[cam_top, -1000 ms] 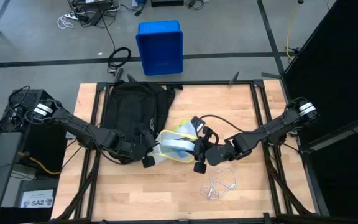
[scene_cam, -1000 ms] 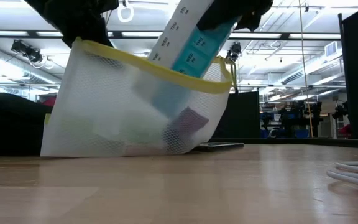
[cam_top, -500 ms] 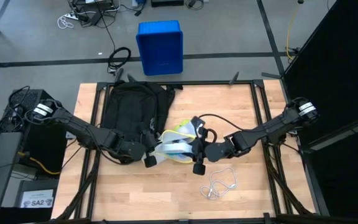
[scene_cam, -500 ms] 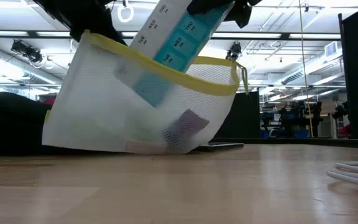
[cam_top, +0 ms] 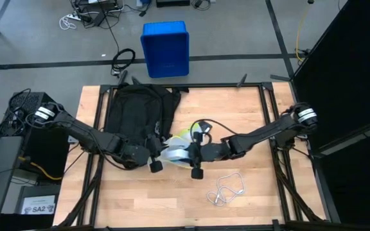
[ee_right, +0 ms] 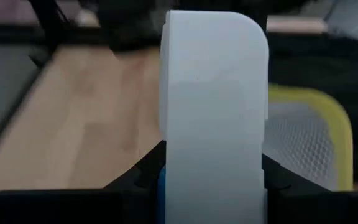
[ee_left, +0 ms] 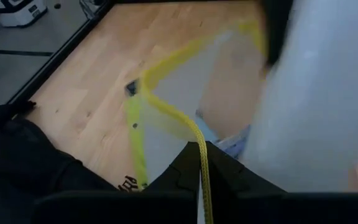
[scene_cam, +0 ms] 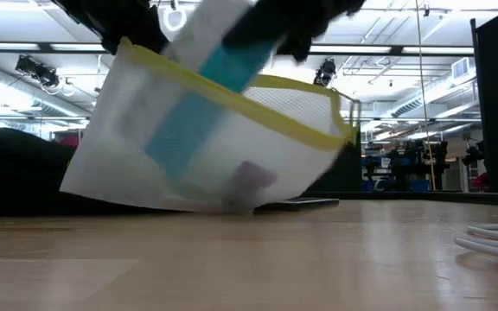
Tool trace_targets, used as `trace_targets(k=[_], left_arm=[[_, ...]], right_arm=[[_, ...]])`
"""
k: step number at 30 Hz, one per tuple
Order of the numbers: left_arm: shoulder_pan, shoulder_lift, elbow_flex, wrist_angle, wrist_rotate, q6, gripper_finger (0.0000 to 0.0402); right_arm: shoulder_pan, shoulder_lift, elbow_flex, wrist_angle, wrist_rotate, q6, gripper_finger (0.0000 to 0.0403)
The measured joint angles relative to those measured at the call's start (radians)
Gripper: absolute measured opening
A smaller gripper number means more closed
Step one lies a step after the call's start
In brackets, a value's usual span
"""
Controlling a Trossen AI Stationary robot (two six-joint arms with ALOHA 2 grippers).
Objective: Unpack backpack
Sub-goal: Put the medicine organizer into the zip lock bag, then close the zip lock bag
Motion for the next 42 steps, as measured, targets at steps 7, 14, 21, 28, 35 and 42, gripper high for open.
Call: trace_targets(k=[7, 14, 21, 28, 35, 42], left_arm=[[0.0, -0.001, 0.001, -0.007, -0.002, 0.005, 0.0], [0.0, -0.001, 0.002, -0.026, 0.002, 0.004, 0.0], [0.0, -0.001, 0.002, -0.031, 0.003, 0.002, 0.0], [0.0, -0.001, 0.002, -0.033, 0.003, 0.002, 0.0], [0.0, -0.001, 0.002, -0.033, 0.003, 0.001, 0.0], [0.0, -0.001, 0.002, -0.039, 0.003, -0.014, 0.0]], right_arm=[[-0.024, 0.031, -0.002, -0.009, 0.013, -0.048, 0.0175], [-0.006, -0.047, -0.002, -0.015, 0.136, -0.064, 0.0324], [0.041, -0.132, -0.001, -0.062, 0.207, -0.082, 0.0341], [0.079, -0.144, -0.001, -0.294, 0.225, 0.082, 0.0299], [0.126, -0.143, -0.001, -0.51, 0.215, 0.347, 0.026], [0.197, -0.143, -0.001, -0.588, 0.175, 0.515, 0.0239]])
